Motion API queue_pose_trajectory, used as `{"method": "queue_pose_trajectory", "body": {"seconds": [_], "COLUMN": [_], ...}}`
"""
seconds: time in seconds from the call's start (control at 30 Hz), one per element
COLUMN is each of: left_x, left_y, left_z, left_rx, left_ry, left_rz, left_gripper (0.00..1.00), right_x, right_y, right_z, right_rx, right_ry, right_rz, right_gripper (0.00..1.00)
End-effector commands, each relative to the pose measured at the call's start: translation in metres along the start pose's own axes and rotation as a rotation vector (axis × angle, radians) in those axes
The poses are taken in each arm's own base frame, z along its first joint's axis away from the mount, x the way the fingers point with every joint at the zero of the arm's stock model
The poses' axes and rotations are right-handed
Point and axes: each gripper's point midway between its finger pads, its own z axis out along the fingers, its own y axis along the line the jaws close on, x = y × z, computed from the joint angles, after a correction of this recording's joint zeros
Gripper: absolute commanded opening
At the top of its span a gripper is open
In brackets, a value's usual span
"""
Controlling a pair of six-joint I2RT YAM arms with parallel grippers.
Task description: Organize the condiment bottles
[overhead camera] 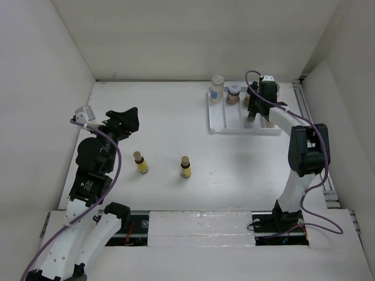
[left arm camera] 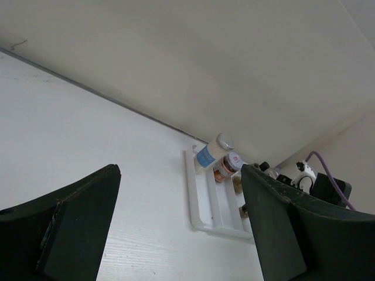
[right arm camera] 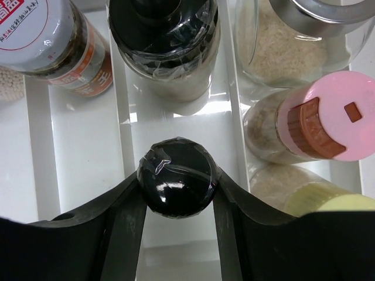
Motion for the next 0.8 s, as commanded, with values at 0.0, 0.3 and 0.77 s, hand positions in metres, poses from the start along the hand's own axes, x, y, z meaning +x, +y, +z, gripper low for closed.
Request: {"method": "queue_pose_trajectory", "body": {"seconds": [0.0,0.3,0.77], "left_x": [-0.014,-0.015,-0.017], "left_y": [-0.009,-0.011,-0.011], "left_z": [-0.003,-0.007,-0.007], "left_rx": [0.03,0.048,0.05], "left_ry": [-0.048,-0.052,-0.061], "left_rz": [-0.001,-0.004,-0.007], "left_gripper": [0.8,0.8,0.8], "right_x": [-0.015,-0.015,-0.091], "right_y": [0.0,0.003,0.137], "right_z": [-0.007,-0.028,-0.182], "right_rx": [-0.015,-0.016,-0.424], "right_ry": [-0.035,-0.06,-0.452], "right_rz": [0.018,0.021,-0.11], "right_gripper": [0.5,0.77,0.85]}}
